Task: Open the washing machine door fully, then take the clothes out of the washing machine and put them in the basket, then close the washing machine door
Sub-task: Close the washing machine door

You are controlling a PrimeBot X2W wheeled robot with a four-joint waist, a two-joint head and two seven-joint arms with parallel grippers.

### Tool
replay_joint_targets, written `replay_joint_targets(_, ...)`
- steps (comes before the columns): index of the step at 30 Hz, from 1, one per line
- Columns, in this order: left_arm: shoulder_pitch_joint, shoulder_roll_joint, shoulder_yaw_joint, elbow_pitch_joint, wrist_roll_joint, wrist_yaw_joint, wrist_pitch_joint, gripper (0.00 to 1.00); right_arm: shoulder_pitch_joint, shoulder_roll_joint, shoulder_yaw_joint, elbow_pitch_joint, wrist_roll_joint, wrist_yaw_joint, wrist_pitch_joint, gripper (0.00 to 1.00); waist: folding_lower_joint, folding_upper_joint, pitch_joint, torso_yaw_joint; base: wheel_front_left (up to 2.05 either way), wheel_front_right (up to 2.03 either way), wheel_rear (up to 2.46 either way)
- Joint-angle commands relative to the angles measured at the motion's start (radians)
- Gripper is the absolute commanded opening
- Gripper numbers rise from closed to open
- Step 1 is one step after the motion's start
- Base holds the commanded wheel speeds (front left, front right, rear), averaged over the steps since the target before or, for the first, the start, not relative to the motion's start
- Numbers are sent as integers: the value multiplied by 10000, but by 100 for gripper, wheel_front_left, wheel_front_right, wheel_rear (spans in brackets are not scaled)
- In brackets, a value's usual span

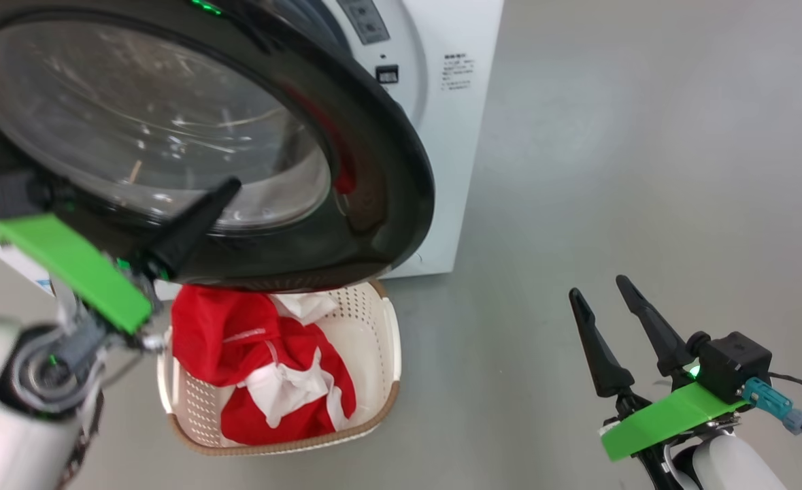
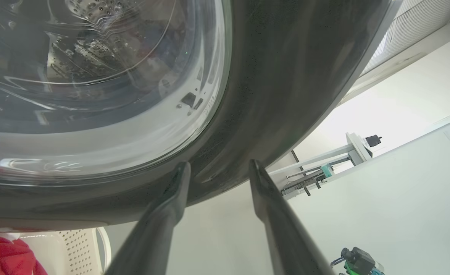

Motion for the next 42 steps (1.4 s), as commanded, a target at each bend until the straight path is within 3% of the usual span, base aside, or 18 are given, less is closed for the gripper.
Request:
replay_joint_targets(1, 142, 510, 387, -322, -185, -69, -201, 100, 85, -108, 233, -185, -108, 63, -65, 100, 0, 0, -263, 206, 0, 0, 0)
replay_joint_targets(21, 3990, 476, 150, -663, -135, -69, -3316, 100, 607, -241, 281, -117, -18, 63, -65, 100, 0, 0, -901, 764, 0, 0, 0)
replay_joint_targets(33, 5508, 574, -349, 325, 873, -69, -5723, 100, 903, -322, 136, -101, 25, 63, -65, 100, 0, 0, -1050, 144, 0, 0, 0)
replay_joint_targets(39, 5805, 432, -272, 873, 1832, -69, -6012, 100, 1034, -341, 16, -90, 27, 63, -65, 100, 0, 0, -1135, -73, 0, 0, 0)
replay_joint_targets(42, 5940, 59, 413, 1001, 2635, -69, -6029, 100, 1135, -353, -82, -101, 27, 63, -65, 100, 0, 0, -1196, -150, 0, 0, 0)
